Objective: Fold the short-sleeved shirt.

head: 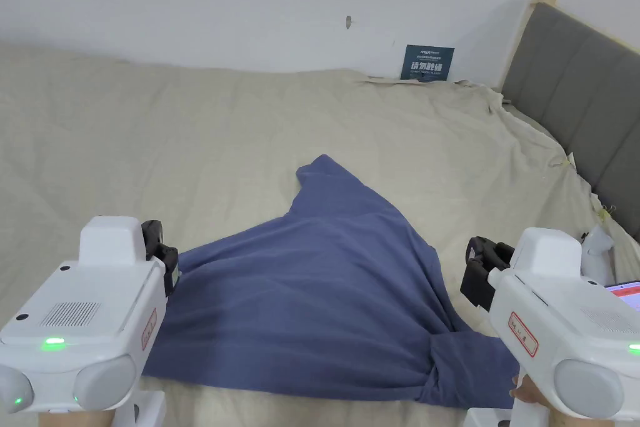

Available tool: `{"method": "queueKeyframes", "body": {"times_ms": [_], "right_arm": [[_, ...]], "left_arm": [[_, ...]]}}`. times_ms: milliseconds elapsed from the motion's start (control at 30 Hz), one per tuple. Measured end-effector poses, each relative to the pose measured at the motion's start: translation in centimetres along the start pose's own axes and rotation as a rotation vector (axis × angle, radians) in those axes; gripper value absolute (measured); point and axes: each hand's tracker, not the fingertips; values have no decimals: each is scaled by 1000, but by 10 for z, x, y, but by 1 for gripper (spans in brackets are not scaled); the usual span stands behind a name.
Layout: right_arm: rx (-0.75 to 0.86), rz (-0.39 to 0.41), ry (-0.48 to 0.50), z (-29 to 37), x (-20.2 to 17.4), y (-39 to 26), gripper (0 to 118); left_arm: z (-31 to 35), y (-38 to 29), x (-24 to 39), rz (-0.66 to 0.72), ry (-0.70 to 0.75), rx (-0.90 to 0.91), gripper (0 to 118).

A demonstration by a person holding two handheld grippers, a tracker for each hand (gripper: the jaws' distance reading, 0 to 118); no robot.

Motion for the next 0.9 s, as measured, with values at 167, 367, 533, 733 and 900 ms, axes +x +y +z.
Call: {"method": "queueKeyframes", "body": {"times_ms": [167, 367, 533, 733, 900], "right_arm": [[-6, 8, 16, -11, -4, 13, 0], [-56, 67, 59, -59, -4, 55, 1], [-187, 26, 84, -124, -7, 95, 35], [-360, 85, 75, -208, -17, 119, 90], [-531, 8, 18, -279, -15, 115, 94]], "left_arm": [[1, 2, 3, -4, -1, -4, 0], [-2, 9, 2, -15, 11, -3, 0], [-13, 12, -2, 6, 20, -9, 0], [-28, 14, -4, 24, 42, -34, 0], [-45, 13, -11, 43, 67, -49, 0]]}}
